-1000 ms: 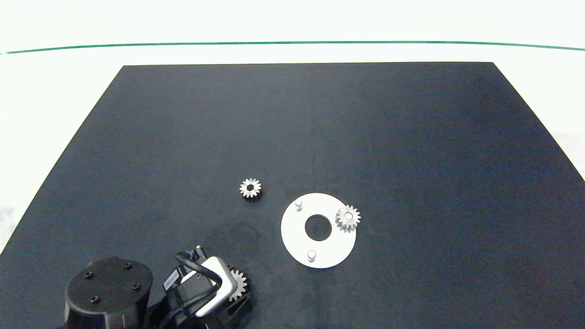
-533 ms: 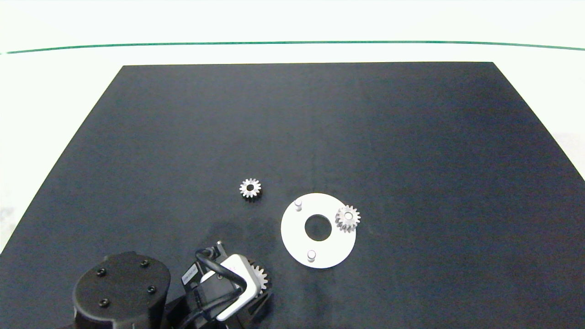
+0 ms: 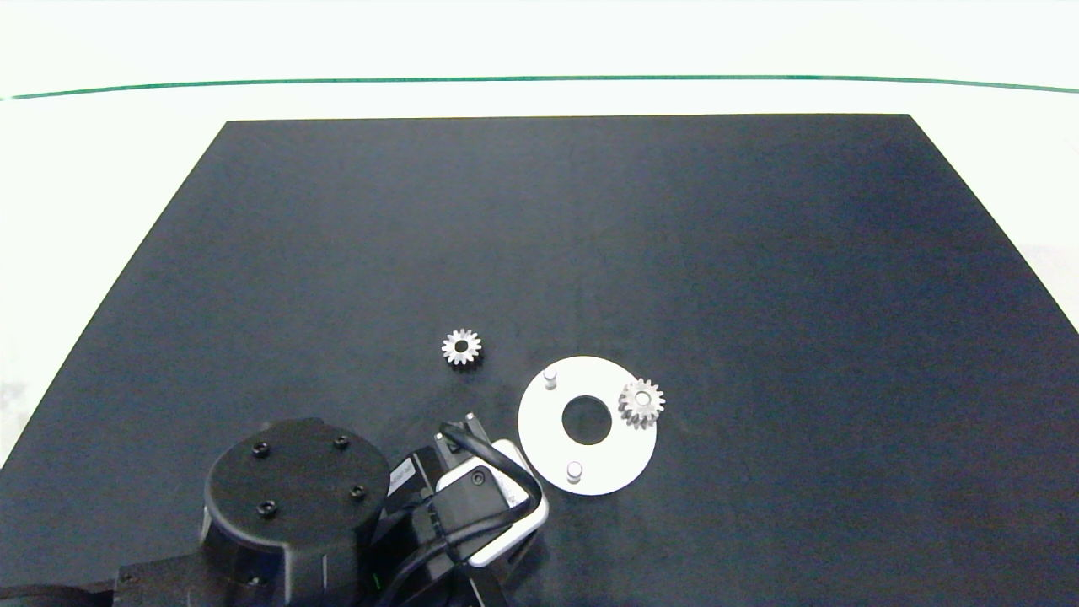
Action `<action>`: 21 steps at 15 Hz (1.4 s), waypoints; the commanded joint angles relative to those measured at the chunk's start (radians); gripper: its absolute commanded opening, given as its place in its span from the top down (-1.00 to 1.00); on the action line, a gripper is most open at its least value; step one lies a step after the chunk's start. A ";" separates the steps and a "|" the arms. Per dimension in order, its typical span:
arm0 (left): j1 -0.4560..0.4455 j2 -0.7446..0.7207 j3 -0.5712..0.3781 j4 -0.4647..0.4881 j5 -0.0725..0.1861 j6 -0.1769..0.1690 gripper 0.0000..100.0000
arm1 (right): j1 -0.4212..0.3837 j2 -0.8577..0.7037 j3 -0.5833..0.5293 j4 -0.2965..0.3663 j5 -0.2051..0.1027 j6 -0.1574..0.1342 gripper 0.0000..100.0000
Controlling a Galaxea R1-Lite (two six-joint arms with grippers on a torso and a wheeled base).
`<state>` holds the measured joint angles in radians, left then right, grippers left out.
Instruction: Install three planetary gears onto the carrier pins
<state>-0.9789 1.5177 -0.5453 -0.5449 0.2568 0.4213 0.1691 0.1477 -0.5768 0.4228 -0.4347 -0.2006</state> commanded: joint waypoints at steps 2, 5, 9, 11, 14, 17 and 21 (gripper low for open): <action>-0.041 0.044 -0.065 0.003 0.030 0.004 0.62 | 0.001 0.000 0.000 0.002 -0.003 -0.003 -1.00; -0.083 0.090 -0.085 0.002 0.041 0.004 0.62 | 0.000 -0.002 0.000 0.002 -0.003 -0.005 -1.00; -0.096 0.133 -0.119 0.003 0.045 0.010 0.62 | 0.000 -0.007 0.011 0.002 -0.003 -0.005 -1.00; -0.089 0.136 -0.136 0.005 0.045 0.019 0.62 | 0.000 -0.007 0.012 0.002 -0.003 -0.005 -1.00; -0.083 0.147 -0.165 0.016 0.045 0.021 0.62 | 0.001 -0.007 0.014 0.002 -0.003 -0.005 -1.00; -0.081 0.165 -0.180 0.019 0.045 0.021 0.62 | 0.001 -0.008 0.011 0.002 -0.003 -0.005 -1.00; -0.081 0.182 -0.189 0.017 0.045 0.021 0.62 | 0.000 -0.008 0.009 0.002 -0.003 -0.006 -1.00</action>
<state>-1.0598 1.6900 -0.7311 -0.5238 0.3000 0.4396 0.1694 0.1398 -0.5672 0.4223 -0.4347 -0.2057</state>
